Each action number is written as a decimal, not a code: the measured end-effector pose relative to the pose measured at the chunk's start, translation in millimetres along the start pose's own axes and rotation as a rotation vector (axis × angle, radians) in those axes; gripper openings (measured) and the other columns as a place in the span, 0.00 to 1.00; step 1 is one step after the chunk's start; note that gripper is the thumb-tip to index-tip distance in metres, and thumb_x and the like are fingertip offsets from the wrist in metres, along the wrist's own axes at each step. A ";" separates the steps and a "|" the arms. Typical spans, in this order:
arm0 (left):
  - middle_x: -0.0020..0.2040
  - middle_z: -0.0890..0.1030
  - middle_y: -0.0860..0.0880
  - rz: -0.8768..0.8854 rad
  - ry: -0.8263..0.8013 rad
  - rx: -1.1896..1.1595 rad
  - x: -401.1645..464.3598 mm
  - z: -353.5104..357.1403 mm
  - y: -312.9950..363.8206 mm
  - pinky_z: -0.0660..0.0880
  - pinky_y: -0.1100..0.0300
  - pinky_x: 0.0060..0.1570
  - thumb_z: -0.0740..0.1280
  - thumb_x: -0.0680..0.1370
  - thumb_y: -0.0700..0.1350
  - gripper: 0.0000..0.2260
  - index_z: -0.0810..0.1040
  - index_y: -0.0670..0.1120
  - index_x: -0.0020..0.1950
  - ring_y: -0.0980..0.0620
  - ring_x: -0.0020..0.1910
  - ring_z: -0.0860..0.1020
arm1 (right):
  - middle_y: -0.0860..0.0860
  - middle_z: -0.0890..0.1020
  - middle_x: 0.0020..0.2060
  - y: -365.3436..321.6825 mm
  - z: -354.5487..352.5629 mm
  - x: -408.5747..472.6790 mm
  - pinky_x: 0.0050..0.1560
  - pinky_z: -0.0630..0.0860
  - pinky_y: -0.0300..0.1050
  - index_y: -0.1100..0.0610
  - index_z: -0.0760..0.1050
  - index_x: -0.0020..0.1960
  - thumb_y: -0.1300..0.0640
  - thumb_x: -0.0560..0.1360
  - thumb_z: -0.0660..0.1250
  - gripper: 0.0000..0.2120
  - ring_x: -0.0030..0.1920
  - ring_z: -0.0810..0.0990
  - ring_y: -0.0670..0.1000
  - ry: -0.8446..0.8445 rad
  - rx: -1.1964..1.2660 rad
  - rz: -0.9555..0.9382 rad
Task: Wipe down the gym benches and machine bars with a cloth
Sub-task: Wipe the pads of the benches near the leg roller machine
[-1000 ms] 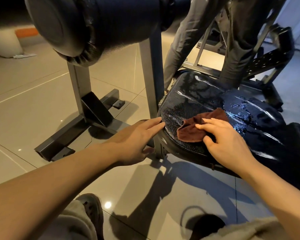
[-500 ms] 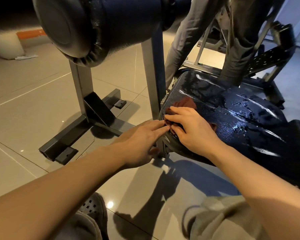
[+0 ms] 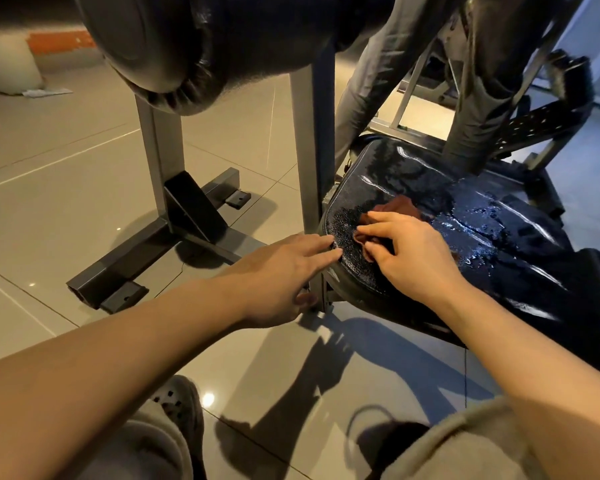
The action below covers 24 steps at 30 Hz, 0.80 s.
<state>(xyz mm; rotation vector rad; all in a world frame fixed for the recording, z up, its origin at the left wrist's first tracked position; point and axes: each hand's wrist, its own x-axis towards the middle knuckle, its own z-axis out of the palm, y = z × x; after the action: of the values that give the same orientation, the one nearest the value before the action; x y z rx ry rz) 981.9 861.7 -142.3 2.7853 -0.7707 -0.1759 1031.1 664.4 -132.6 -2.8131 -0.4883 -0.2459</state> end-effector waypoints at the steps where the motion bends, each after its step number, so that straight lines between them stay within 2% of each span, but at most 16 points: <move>1: 0.79 0.47 0.53 -0.003 -0.005 0.000 -0.3 -0.5 0.5 0.45 0.64 0.71 0.64 0.80 0.45 0.33 0.49 0.53 0.79 0.54 0.77 0.46 | 0.43 0.73 0.69 -4.9 2.9 4.2 0.70 0.64 0.49 0.47 0.77 0.65 0.54 0.79 0.65 0.16 0.71 0.67 0.47 0.002 0.007 -0.023; 6: 0.79 0.47 0.53 0.002 -0.005 0.011 -0.6 -1.2 1.3 0.46 0.64 0.71 0.63 0.80 0.46 0.32 0.48 0.53 0.79 0.54 0.77 0.47 | 0.47 0.69 0.73 -18.3 7.5 4.3 0.73 0.58 0.45 0.48 0.65 0.75 0.54 0.80 0.63 0.24 0.75 0.61 0.47 -0.046 0.099 -0.117; 10: 0.79 0.47 0.53 0.008 -0.002 -0.017 2.2 -1.8 -2.9 0.43 0.67 0.69 0.64 0.80 0.45 0.32 0.49 0.53 0.79 0.54 0.77 0.46 | 0.46 0.70 0.72 -6.1 7.0 -1.7 0.72 0.56 0.39 0.49 0.70 0.72 0.56 0.80 0.64 0.21 0.74 0.63 0.46 -0.028 0.098 -0.145; 13: 0.79 0.45 0.53 0.020 -0.012 -0.058 0.8 0.4 -4.9 0.40 0.72 0.64 0.64 0.80 0.44 0.33 0.48 0.53 0.79 0.55 0.77 0.45 | 0.45 0.74 0.69 -1.6 7.1 7.3 0.71 0.61 0.44 0.47 0.73 0.69 0.56 0.79 0.65 0.19 0.71 0.67 0.47 0.032 0.057 -0.075; 15: 0.79 0.43 0.54 0.013 -0.019 -0.062 -2.1 4.0 -4.7 0.42 0.68 0.68 0.64 0.80 0.44 0.34 0.47 0.54 0.79 0.55 0.77 0.45 | 0.45 0.74 0.69 -5.5 8.1 14.2 0.70 0.62 0.45 0.46 0.74 0.69 0.56 0.79 0.64 0.18 0.71 0.67 0.48 0.057 0.035 0.006; 17: 0.79 0.42 0.55 0.006 -0.019 -0.020 -4.3 7.4 -4.1 0.48 0.60 0.73 0.65 0.80 0.45 0.35 0.45 0.55 0.79 0.53 0.77 0.45 | 0.45 0.73 0.69 -12.0 11.6 18.3 0.70 0.62 0.44 0.47 0.73 0.69 0.56 0.80 0.63 0.18 0.71 0.67 0.48 0.069 0.014 0.035; 19: 0.79 0.43 0.54 0.014 -0.001 0.030 -4.9 9.6 -3.5 0.50 0.57 0.75 0.65 0.79 0.46 0.36 0.45 0.55 0.79 0.52 0.78 0.45 | 0.46 0.73 0.70 -18.5 14.0 18.2 0.70 0.61 0.43 0.48 0.73 0.69 0.56 0.80 0.63 0.18 0.71 0.66 0.48 0.056 0.022 -0.006; 21: 0.80 0.44 0.52 0.018 0.014 0.026 -4.7 10.6 -3.4 0.49 0.57 0.75 0.65 0.80 0.46 0.35 0.46 0.54 0.79 0.51 0.78 0.44 | 0.45 0.72 0.70 -22.3 13.0 14.7 0.71 0.59 0.42 0.48 0.73 0.70 0.56 0.80 0.63 0.18 0.72 0.65 0.47 0.016 0.041 -0.065; 24: 0.79 0.47 0.52 0.026 0.025 0.042 -3.1 11.6 -4.2 0.51 0.55 0.76 0.65 0.80 0.48 0.34 0.48 0.54 0.79 0.50 0.78 0.46 | 0.44 0.70 0.71 -19.3 8.8 3.7 0.71 0.58 0.41 0.48 0.72 0.70 0.57 0.79 0.63 0.19 0.73 0.63 0.45 -0.044 0.055 -0.124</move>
<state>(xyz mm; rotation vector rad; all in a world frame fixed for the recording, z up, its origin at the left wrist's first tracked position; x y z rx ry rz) 979.2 864.4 -154.4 2.8095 -0.8137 -0.1212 1028.8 685.6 -135.6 -2.7428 -0.6709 -0.1924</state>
